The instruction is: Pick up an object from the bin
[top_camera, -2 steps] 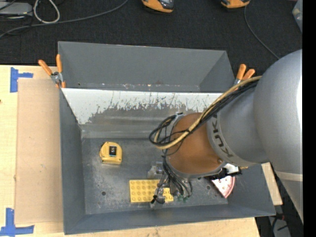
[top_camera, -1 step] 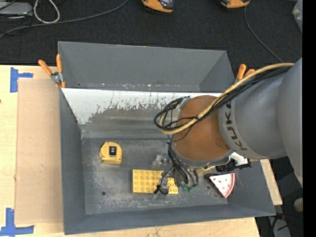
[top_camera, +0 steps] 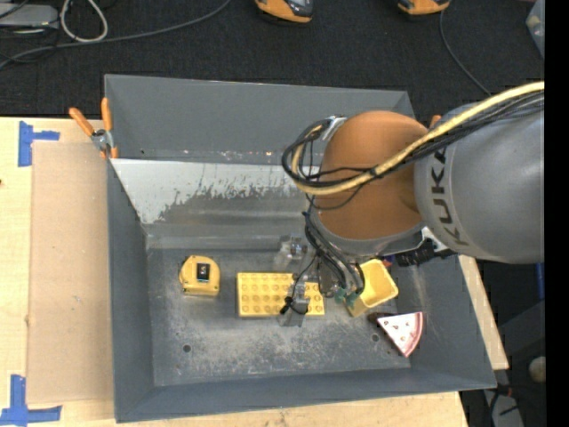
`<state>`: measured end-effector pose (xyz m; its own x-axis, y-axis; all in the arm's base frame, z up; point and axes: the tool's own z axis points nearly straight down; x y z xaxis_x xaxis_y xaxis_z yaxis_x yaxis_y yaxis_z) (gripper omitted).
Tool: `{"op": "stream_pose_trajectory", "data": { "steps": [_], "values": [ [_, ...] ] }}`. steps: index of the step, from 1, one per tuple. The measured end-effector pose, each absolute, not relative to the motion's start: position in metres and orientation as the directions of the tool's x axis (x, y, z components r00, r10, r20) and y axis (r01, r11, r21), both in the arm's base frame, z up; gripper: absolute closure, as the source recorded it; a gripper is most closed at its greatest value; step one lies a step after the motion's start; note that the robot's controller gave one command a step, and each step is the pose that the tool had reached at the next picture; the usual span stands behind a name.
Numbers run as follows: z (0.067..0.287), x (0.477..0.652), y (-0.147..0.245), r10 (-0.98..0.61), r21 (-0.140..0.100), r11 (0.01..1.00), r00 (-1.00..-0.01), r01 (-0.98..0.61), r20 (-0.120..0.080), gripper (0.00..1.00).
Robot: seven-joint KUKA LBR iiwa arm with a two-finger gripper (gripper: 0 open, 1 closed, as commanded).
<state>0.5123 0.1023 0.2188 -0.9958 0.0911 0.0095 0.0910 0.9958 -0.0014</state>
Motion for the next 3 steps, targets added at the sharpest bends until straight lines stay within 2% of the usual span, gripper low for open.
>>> {"op": "stream_pose_trajectory", "data": {
  "steps": [1,2,3],
  "values": [
    [0.218,0.512,0.103,0.091,-0.001,0.996,-0.996,0.091,0.01,1.0],
    [0.16,0.532,0.12,0.15,0.0,0.989,-0.989,0.15,0.008,1.0],
    [0.137,0.499,0.124,0.164,-0.001,0.986,-0.986,0.164,0.006,1.0]
  ]
}}
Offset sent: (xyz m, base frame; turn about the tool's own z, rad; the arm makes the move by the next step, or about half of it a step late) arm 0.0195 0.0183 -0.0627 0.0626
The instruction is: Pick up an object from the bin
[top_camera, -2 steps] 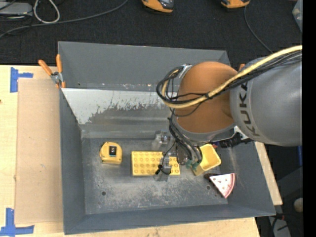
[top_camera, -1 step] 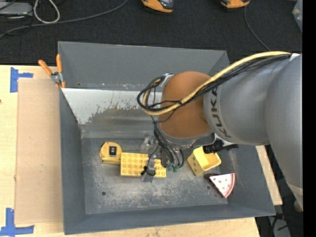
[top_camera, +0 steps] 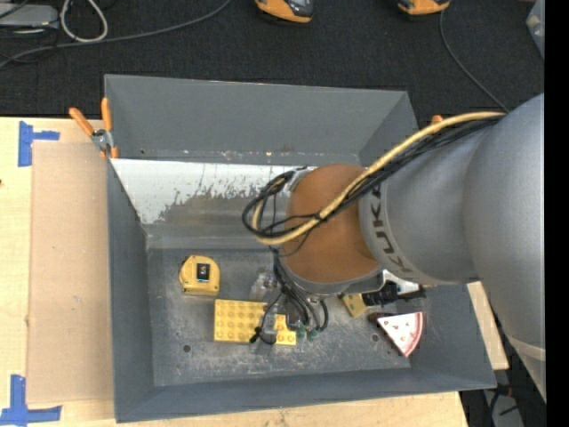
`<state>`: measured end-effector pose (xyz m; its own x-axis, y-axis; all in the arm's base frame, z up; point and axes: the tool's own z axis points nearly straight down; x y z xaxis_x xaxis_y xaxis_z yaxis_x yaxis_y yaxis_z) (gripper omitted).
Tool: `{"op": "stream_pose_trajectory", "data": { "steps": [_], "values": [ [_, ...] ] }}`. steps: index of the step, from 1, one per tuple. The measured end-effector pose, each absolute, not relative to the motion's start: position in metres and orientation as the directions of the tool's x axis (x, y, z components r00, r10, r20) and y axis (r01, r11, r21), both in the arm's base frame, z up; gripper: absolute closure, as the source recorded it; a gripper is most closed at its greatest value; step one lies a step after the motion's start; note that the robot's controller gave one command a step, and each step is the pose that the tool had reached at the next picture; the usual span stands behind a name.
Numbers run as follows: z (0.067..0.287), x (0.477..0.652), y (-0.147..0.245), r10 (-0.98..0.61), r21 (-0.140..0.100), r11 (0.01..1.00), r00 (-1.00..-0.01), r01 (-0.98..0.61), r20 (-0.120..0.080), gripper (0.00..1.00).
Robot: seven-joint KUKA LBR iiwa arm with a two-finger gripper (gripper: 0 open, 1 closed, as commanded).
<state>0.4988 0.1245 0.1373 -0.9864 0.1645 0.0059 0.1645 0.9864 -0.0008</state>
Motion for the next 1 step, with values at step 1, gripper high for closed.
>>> {"op": "stream_pose_trajectory", "data": {
  "steps": [1],
  "values": [
    [0.1097,0.5149,0.11,0.196,0.004,0.981,-0.981,0.196,0.004,1.0]
  ]
}}
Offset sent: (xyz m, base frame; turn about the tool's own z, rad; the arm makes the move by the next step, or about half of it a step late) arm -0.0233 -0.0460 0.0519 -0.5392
